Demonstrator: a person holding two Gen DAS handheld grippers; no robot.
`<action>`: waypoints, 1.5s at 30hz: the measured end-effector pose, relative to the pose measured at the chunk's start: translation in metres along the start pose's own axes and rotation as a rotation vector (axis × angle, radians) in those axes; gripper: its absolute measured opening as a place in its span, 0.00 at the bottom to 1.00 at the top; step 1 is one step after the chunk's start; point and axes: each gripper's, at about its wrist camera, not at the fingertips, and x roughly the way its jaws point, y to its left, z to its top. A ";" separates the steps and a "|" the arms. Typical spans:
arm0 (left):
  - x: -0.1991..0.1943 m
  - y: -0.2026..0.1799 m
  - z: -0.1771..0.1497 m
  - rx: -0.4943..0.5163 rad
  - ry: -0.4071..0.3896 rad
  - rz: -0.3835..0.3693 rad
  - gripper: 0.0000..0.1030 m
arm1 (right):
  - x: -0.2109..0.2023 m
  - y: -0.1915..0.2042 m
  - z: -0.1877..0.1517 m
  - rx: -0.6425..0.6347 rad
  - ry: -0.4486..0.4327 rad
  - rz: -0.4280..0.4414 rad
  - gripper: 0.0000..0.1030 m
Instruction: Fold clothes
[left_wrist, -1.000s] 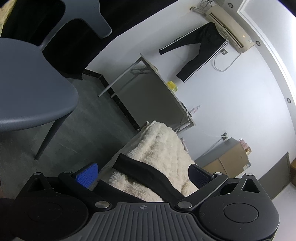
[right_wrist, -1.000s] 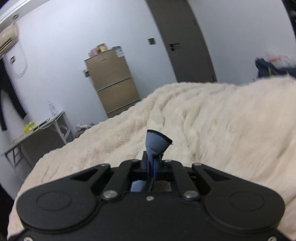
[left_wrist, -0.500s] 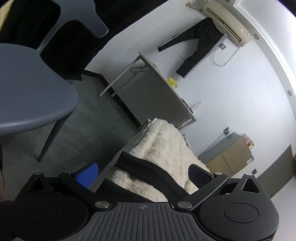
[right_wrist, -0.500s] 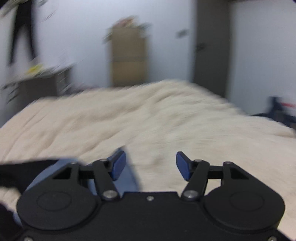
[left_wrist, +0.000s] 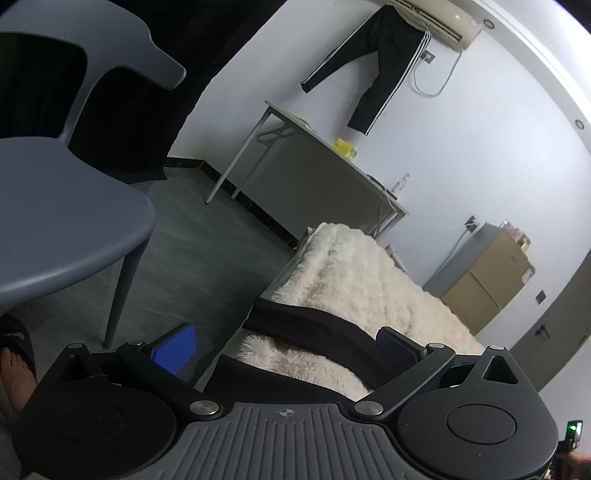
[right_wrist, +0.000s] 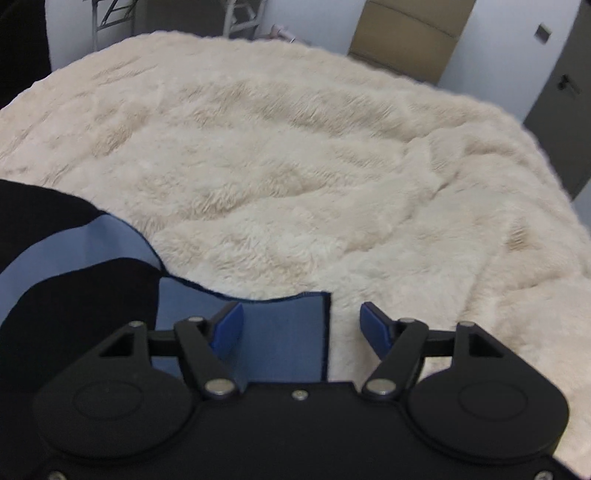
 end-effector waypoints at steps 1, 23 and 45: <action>0.002 0.000 0.000 0.002 0.007 0.007 1.00 | 0.001 -0.002 -0.001 0.033 0.010 0.018 0.09; 0.018 -0.016 -0.004 0.146 0.082 0.022 1.00 | -0.098 0.186 -0.014 -0.015 -0.403 -0.041 0.80; -0.025 0.076 0.019 -0.344 -0.191 -0.073 1.00 | 0.055 0.849 -0.001 -0.995 -0.492 0.001 0.26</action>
